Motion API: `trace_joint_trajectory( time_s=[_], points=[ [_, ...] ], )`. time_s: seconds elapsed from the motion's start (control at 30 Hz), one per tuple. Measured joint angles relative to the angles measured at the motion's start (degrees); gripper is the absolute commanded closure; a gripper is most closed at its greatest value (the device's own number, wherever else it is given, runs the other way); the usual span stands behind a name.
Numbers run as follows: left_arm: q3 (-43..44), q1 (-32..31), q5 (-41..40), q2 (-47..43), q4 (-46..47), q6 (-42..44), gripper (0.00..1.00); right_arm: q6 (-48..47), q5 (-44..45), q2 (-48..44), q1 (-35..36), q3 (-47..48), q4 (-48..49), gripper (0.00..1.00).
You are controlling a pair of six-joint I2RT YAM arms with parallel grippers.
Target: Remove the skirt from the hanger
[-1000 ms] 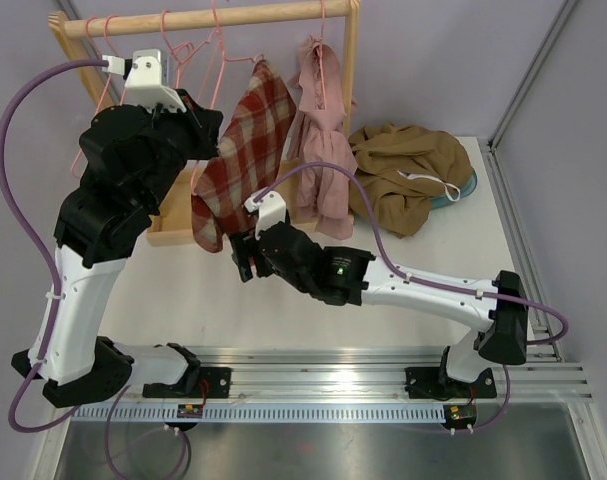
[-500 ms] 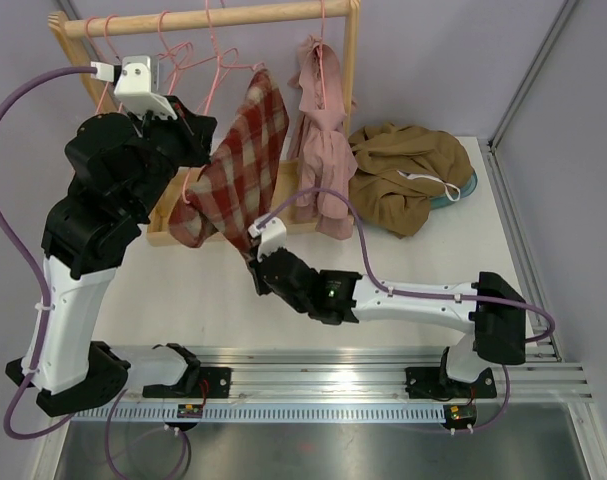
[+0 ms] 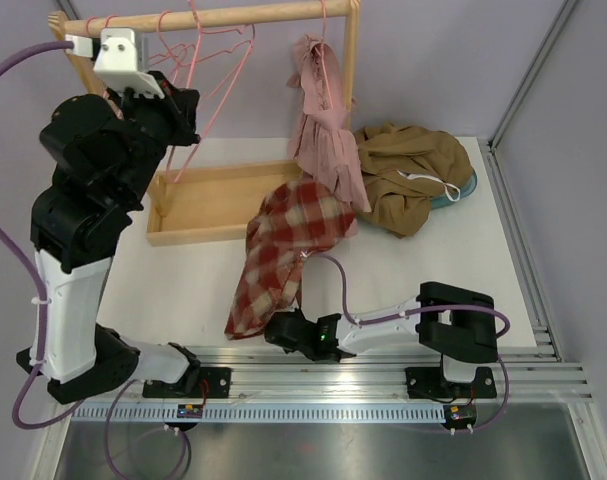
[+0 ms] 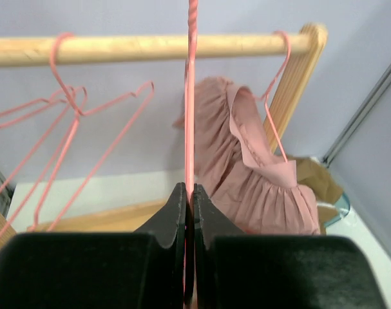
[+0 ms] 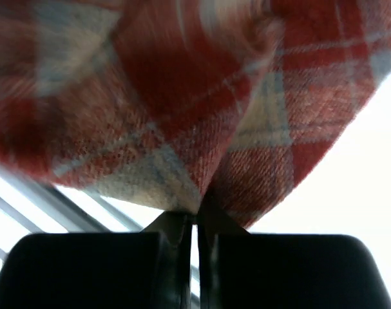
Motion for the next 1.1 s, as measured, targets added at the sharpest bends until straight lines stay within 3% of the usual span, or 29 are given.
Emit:
trace_joint_trajectory(
  time_s=[0.23, 0.43, 0.53, 0.67, 0.83, 0.97, 1.1],
  points=[
    [-4.48, 0.0, -1.01, -6.27, 1.22, 1.01, 1.0, 0.09, 2.93, -7.74, 1.07, 0.0, -8.66, 1.0],
    [-18.69, 0.07, -1.18, -13.73, 6.84, 0.87, 1.0, -4.24, 14.62, -35.15, 4.74, 2.12, -21.03, 1.0],
    [-25.79, 0.09, -1.18, -17.09, 8.87, -0.11, 1.0, -12.15, 22.18, -48.85, 4.81, 4.24, -20.28, 1.0],
    [-37.09, 0.11, -0.74, -21.88, 12.46, -2.89, 1.0, -25.81, 28.85, -58.49, -3.78, 6.64, -15.37, 1.0],
    [-46.31, 0.11, 0.85, -25.0, 13.25, -6.12, 1.0, -33.9, 26.58, -53.2, -24.2, 15.93, -16.48, 1.0],
    [-48.98, 0.11, 2.34, -25.11, 13.2, -7.98, 1.0, -38.12, 22.38, -42.05, -35.71, 28.37, -17.79, 1.0],
    [-51.71, 0.11, 2.97, -26.58, 13.11, -9.42, 1.0, -36.37, 14.91, -27.23, -52.94, 45.97, -22.69, 1.0]
  ],
)
